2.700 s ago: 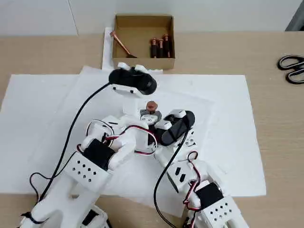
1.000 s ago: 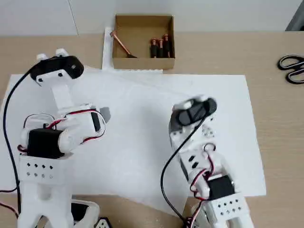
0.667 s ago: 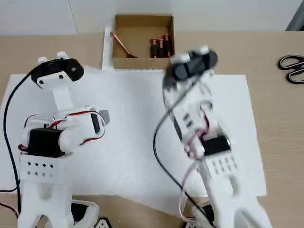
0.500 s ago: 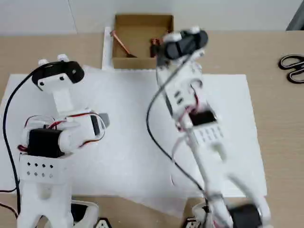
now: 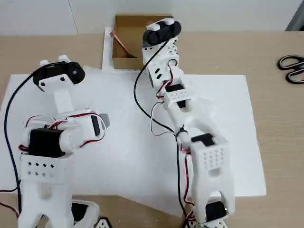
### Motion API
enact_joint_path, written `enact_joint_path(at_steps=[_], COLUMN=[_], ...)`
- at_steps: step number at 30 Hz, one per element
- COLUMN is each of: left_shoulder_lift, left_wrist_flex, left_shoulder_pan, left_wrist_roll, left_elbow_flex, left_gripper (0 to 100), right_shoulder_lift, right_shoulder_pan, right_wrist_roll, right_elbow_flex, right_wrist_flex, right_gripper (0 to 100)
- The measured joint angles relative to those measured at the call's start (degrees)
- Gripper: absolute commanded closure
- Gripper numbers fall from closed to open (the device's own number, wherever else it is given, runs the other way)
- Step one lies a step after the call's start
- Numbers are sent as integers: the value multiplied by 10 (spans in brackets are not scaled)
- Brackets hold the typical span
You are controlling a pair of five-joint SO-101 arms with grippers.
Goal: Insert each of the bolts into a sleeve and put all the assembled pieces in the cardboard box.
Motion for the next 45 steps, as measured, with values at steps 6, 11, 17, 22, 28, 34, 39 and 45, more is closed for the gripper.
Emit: enact_joint_path(at_steps=[6, 11, 17, 22, 28, 34, 39, 45], left_shoulder_lift=[0, 0, 0, 0, 0, 0, 0, 0], left_wrist_flex=[0, 0, 0, 0, 0, 0, 0, 0], left_shoulder_pan=[0, 0, 0, 0, 0, 0, 0, 0], left_wrist_roll=[0, 0, 0, 0, 0, 0, 0, 0], left_elbow_flex=[0, 0, 0, 0, 0, 0, 0, 0], left_gripper=[818, 818, 818, 818, 818, 818, 818, 818], right_shoulder_lift=[149, 217, 247, 251, 250, 250, 250, 249], right_shoulder_pan=[0, 0, -3, -13, -18, -18, -18, -18], right_wrist_roll=[0, 0, 0, 0, 0, 0, 0, 0], right_elbow_flex=[-149, -218, -244, -244, -253, -256, -256, -256], right_wrist_flex=[0, 0, 0, 0, 18, 22, 22, 22], right_gripper=[994, 994, 992, 862, 790, 786, 786, 788])
